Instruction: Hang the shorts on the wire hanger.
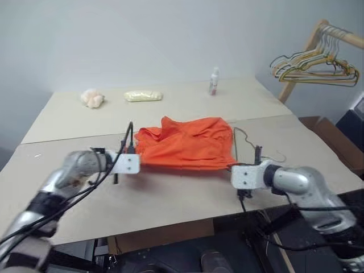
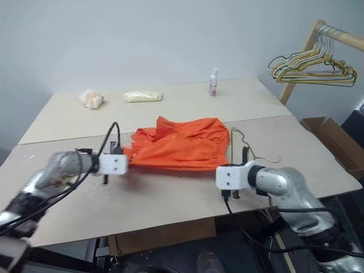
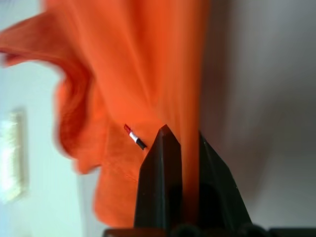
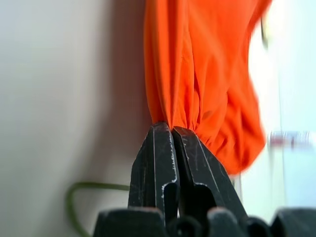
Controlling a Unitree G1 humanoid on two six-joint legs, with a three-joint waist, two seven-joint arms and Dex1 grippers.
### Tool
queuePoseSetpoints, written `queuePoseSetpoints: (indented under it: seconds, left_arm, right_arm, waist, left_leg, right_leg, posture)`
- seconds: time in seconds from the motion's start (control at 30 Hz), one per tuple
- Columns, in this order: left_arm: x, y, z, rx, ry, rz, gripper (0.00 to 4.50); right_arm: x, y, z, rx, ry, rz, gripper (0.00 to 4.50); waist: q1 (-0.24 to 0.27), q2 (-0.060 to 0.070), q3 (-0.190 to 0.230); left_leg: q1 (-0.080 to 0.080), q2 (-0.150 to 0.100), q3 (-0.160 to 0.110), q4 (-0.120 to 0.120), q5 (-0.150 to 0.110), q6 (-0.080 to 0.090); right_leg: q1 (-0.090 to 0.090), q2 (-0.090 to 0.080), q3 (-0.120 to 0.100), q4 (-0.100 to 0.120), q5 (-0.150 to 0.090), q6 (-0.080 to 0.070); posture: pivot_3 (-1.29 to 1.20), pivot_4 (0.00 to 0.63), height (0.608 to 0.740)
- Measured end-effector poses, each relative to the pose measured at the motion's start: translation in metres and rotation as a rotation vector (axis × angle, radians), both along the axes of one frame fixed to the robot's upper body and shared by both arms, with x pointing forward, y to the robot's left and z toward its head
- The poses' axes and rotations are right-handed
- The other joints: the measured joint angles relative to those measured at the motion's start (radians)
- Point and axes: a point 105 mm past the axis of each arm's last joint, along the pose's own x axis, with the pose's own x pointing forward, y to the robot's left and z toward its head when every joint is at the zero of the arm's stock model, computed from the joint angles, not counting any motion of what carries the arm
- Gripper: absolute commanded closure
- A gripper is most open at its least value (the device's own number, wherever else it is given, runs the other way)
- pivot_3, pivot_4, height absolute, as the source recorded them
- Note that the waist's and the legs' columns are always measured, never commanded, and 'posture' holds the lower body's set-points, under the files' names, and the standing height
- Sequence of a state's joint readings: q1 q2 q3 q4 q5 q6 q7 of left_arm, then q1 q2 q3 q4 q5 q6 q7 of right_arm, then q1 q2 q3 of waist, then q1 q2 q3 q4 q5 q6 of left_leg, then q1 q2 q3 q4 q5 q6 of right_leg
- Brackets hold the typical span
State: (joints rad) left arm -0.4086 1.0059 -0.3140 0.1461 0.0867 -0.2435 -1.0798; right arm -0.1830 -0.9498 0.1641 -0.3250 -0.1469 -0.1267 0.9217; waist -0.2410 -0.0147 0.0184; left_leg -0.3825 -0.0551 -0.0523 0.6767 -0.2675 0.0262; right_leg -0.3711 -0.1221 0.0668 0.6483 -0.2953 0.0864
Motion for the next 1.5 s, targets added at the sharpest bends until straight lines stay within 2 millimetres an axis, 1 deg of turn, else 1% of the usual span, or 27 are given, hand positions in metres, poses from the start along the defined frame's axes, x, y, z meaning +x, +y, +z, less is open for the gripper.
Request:
queuePoseSetpoints:
  seconds: [0.07, 0.13, 0.17, 0.23, 0.3, 0.33, 0.4, 0.47, 0.5, 0.53, 0.57, 0.63, 0.7, 0.73, 0.77, 0.83, 0.9, 0.97, 1.0, 1.03, 1.1, 1.2, 1.3, 1.33, 1.37, 1.43, 1.5]
  left_arm:
    - [-0.02, 0.004, 0.007, -0.022, 0.103, -0.025, 4.46]
    - [-0.038, 0.002, 0.018, -0.079, 0.206, -0.037, 4.46]
    - [-0.043, 0.002, 0.022, -0.11, 0.239, -0.03, 4.46]
    - [-0.041, -0.004, 0.03, -0.183, 0.257, 0.007, 4.46]
    - [-0.016, -0.015, 0.042, -0.289, 0.195, 0.095, 4.46]
    - [-0.004, -0.017, 0.049, -0.32, 0.154, 0.134, 4.46]
    - [0.031, -0.017, 0.07, -0.384, 0.037, 0.246, 4.46]
    - [0.083, -0.013, 0.1, -0.476, -0.132, 0.402, 4.46]
    - [0.111, -0.012, 0.124, -0.538, -0.246, 0.494, 4.46]
    - [0.135, -0.01, 0.155, -0.592, -0.385, 0.586, 4.46]
    - [0.152, -0.009, 0.192, -0.639, -0.547, 0.649, 4.46]
    - [0.157, -0.008, 0.253, -0.707, -0.819, 0.69, 4.46]
    - [0.15, -0.013, 0.302, -0.806, -1.045, 0.687, 4.46]
    - [0.145, -0.015, 0.319, -0.844, -1.138, 0.675, 4.46]
    - [0.141, -0.015, 0.328, -0.866, -1.199, 0.661, 4.46]
    - [0.132, -0.019, 0.339, -0.898, -1.295, 0.601, 4.46]
    - [0.129, -0.024, 0.336, -0.91, -1.296, 0.527, 4.46]
    - [0.129, -0.029, 0.318, -0.869, -1.243, 0.421, 4.46]
    - [0.129, -0.031, 0.303, -0.833, -1.203, 0.367, 4.46]
    - [0.13, -0.032, 0.286, -0.793, -1.155, 0.32, 4.46]
    - [0.13, -0.033, 0.241, -0.702, -1.01, 0.229, 4.46]
    - [0.113, -0.028, 0.17, -0.605, -0.728, 0.11, 4.46]
    - [0.069, -0.014, 0.109, -0.455, -0.42, 0.001, 4.46]
    - [0.047, -0.009, 0.092, -0.396, -0.299, -0.031, 4.46]
    - [0.032, -0.008, 0.08, -0.353, -0.209, -0.059, 4.46]
    - [0.001, -0.009, 0.068, -0.285, -0.059, -0.106, 4.46]
    - [-0.029, -0.006, 0.057, -0.219, 0.066, -0.119, 4.46]
  right_arm:
    - [-0.009, 0.0, 0.005, 0.007, 0.04, 0.073, 4.5]
    - [-0.011, -0.004, 0.01, 0.016, 0.069, 0.099, 4.5]
    - [-0.007, -0.005, 0.012, 0.019, 0.069, 0.103, 4.5]
    - [0.016, -0.008, 0.027, 0.05, 0.017, 0.069, 4.5]
    - [0.051, -0.007, 0.049, 0.132, -0.054, -0.011, 4.5]
    - [0.065, -0.007, 0.058, 0.16, -0.078, -0.051, 4.5]
    - [0.096, -0.001, 0.075, 0.237, -0.136, -0.136, 4.5]
    - [0.138, 0.004, 0.092, 0.333, -0.205, -0.28, 4.5]
    - [0.159, 0.012, 0.108, 0.401, -0.259, -0.36, 4.5]
    - [0.178, 0.018, 0.131, 0.471, -0.338, -0.441, 4.5]
    - [0.191, 0.023, 0.16, 0.544, -0.441, -0.506, 4.5]
    - [0.195, 0.031, 0.211, 0.67, -0.633, -0.553, 4.5]
    - [0.187, 0.031, 0.259, 0.844, -0.813, -0.575, 4.5]
    - [0.18, 0.03, 0.275, 0.914, -0.893, -0.561, 4.5]
    - [0.174, 0.03, 0.283, 0.958, -0.945, -0.544, 4.5]
    - [0.166, 0.028, 0.29, 1.028, -1.019, -0.511, 4.5]
    - [0.166, 0.022, 0.279, 1.027, -1.028, -0.497, 4.5]
    - [0.172, 0.012, 0.248, 0.956, -0.994, -0.488, 4.5]
    - [0.176, 0.008, 0.228, 0.909, -0.951, -0.482, 4.5]
    - [0.178, 0.005, 0.208, 0.855, -0.911, -0.469, 4.5]
    - [0.179, -0.002, 0.163, 0.716, -0.82, -0.428, 4.5]
    - [0.169, -0.01, 0.106, 0.544, -0.663, -0.32, 4.5]
    - [0.149, -0.005, 0.063, 0.417, -0.491, -0.164, 4.5]
    - [0.14, -0.001, 0.05, 0.382, -0.431, -0.103, 4.5]
    - [0.133, 0.0, 0.039, 0.355, -0.388, -0.064, 4.5]
    - [0.122, 0.006, 0.023, 0.305, -0.311, 0.009, 4.5]
    - [0.11, 0.013, 0.009, 0.247, -0.255, 0.095, 4.5]
  waist:
    - [0.003, 0.0, 0.0]
    - [0.009, 0.0, 0.0]
    - [0.013, 0.0, 0.001]
    - [0.02, 0.003, 0.003]
    - [0.033, 0.004, 0.005]
    - [0.036, 0.003, 0.005]
    - [0.041, 0.003, 0.005]
    - [0.04, 0.002, 0.005]
    - [0.037, 0.0, 0.007]
    - [0.032, -0.001, 0.007]
    - [0.025, -0.001, 0.007]
    - [0.007, -0.002, 0.007]
    - [-0.009, -0.002, 0.005]
    - [-0.017, -0.002, 0.005]
    - [-0.023, -0.002, 0.005]
    - [-0.035, -0.002, 0.005]
    - [-0.046, -0.002, 0.005]
    - [-0.049, -0.003, 0.004]
    - [-0.05, -0.003, 0.004]
    - [-0.051, -0.003, 0.004]
    - [-0.052, -0.002, 0.004]
    - [-0.06, -0.002, 0.005]
    - [-0.089, -0.002, 0.005]
    - [-0.103, -0.002, 0.005]
    - [-0.106, -0.002, 0.005]
    - [-0.109, -0.002, 0.005]
    - [-0.109, -0.001, 0.005]
  left_leg:
    - [0.003, 0.002, 0.0, 0.0, 0.0, 0.0]
    - [0.008, 0.002, 0.0, 0.0, -0.001, 0.001]
    - [0.01, 0.002, 0.0, 0.0, -0.001, 0.001]
    - [0.015, 0.002, 0.0, 0.0, -0.001, 0.001]
    - [0.021, 0.001, 0.0, 0.0, -0.001, 0.001]
    - [0.02, 0.001, -0.001, 0.0, -0.001, 0.001]
    - [0.016, 0.001, -0.002, 0.0, -0.001, 0.001]
    - [0.012, -0.001, -0.003, 0.003, 0.001, -0.001]
    - [0.009, -0.003, -0.003, 0.003, 0.004, -0.004]
    - [0.004, -0.003, -0.003, 0.003, 0.008, -0.011]
    - [-0.004, -0.004, -0.003, 0.002, 0.009, -0.013]
    - [-0.016, -0.003, -0.003, 0.0, 0.011, -0.015]
    - [-0.018, -0.006, -0.005, -0.003, 0.009, -0.014]
    - [-0.018, -0.007, -0.006, -0.007, 0.008, -0.013]
    - [-0.018, -0.007, -0.006, -0.011, 0.008, -0.012]
    - [-0.022, -0.01, -0.007, -0.015, 0.007, -0.01]
    - [-0.026, -0.012, -0.007, -0.013, 0.006, -0.008]
    - [-0.025, -0.015, -0.008, -0.008, 0.005, -0.006]
    - [-0.024, -0.015, -0.008, -0.006, 0.004, -0.005]
    - [-0.024, -0.016, -0.008, -0.002, 0.004, -0.004]
    - [-0.026, -0.016, -0.007, 0.003, 0.006, -0.002]
    - [-0.024, -0.016, -0.005, 0.005, 0.01, -0.001]
    - [-0.02, -0.013, -0.004, 0.004, 0.013, -0.002]
    - [-0.015, -0.011, -0.004, 0.003, 0.009, 0.004]
    - [-0.013, -0.009, -0.004, 0.003, 0.009, 0.004]
    - [-0.005, -0.009, -0.004, 0.003, 0.009, 0.004]
    - [0.01, -0.007, -0.004, -0.001, 0.007, 0.006]
  right_leg:
    - [0.003, 0.0, 0.0, 0.0, 0.0, 0.0]
    - [0.007, 0.0, 0.0, -0.001, 0.0, 0.0]
    - [0.009, 0.0, 0.0, -0.001, 0.0, 0.001]
    - [0.016, 0.0, 0.0, -0.002, -0.001, 0.001]
    - [0.018, 0.002, -0.001, -0.003, -0.001, 0.001]
    - [0.019, 0.003, -0.001, -0.003, 0.0, 0.001]
    - [0.016, 0.005, -0.001, -0.002, 0.0, 0.001]
    - [0.012, 0.003, -0.001, 0.001, 0.0, 0.001]
    - [0.008, 0.002, -0.001, 0.0, 0.001, 0.0]
    - [0.003, 0.002, -0.001, 0.001, 0.001, 0.0]
    - [-0.006, 0.0, -0.001, 0.002, 0.001, 0.0]
    - [-0.023, -0.002, -0.001, 0.017, 0.002, 0.001]
    - [-0.035, -0.006, 0.0, 0.031, 0.002, 0.001]
    - [-0.037, -0.007, 0.001, 0.033, 0.002, 0.001]
    - [-0.039, -0.008, 0.001, 0.032, 0.002, 0.001]
    - [-0.042, -0.009, 0.003, 0.032, 0.002, 0.001]
    - [-0.043, -0.01, 0.003, 0.032, 0.002, 0.001]
    - [-0.039, -0.011, 0.003, 0.031, 0.002, 0.002]
    - [-0.036, -0.011, 0.003, 0.03, 0.002, 0.002]
    - [-0.033, -0.011, 0.002, 0.028, 0.002, 0.002]
    - [-0.031, -0.011, 0.002, 0.023, 0.002, 0.003]
    - [-0.024, -0.011, 0.002, 0.014, 0.001, 0.005]
    - [-0.019, -0.009, 0.004, 0.015, 0.0, 0.006]
    - [-0.017, -0.007, 0.004, 0.016, 0.0, 0.006]
    - [-0.014, -0.006, 0.004, 0.016, 0.0, 0.006]
    - [-0.007, -0.005, 0.005, 0.016, 0.0, 0.006]
    - [0.007, -0.003, 0.004, 0.014, 0.0, 0.006]
  posture:
    - [-0.21, 0.0, 0.74]
    - [-0.19, 0.0, 0.74]
    - [-0.19, 0.0, 0.74]
    - [-0.18, 0.0, 0.74]
    - [-0.18, 0.0, 0.74]
    - [-0.18, 0.0, 0.74]
    - [-0.18, 0.0, 0.74]
    - [-0.18, 0.0, 0.74]
    - [-0.18, 0.0, 0.74]
    - [-0.18, 0.0, 0.74]
    - [-0.18, 0.0, 0.74]
    - [-0.18, 0.0, 0.74]
    - [-0.19, 0.0, 0.74]
    - [-0.19, 0.0, 0.74]
    - [-0.19, 0.0, 0.74]
    - [-0.19, 0.0, 0.74]
    - [-0.19, 0.0, 0.74]
    - [-0.18, 0.0, 0.74]
    - [-0.18, 0.0, 0.74]
    - [-0.18, 0.0, 0.74]
    - [-0.17, 0.0, 0.74]
    - [-0.17, 0.0, 0.74]
    - [-0.17, 0.0, 0.74]
    - [-0.16, 0.0, 0.74]
    - [-0.16, 0.0, 0.74]
    - [-0.16, 0.0, 0.74]
    - [-0.17, 0.0, 0.74]
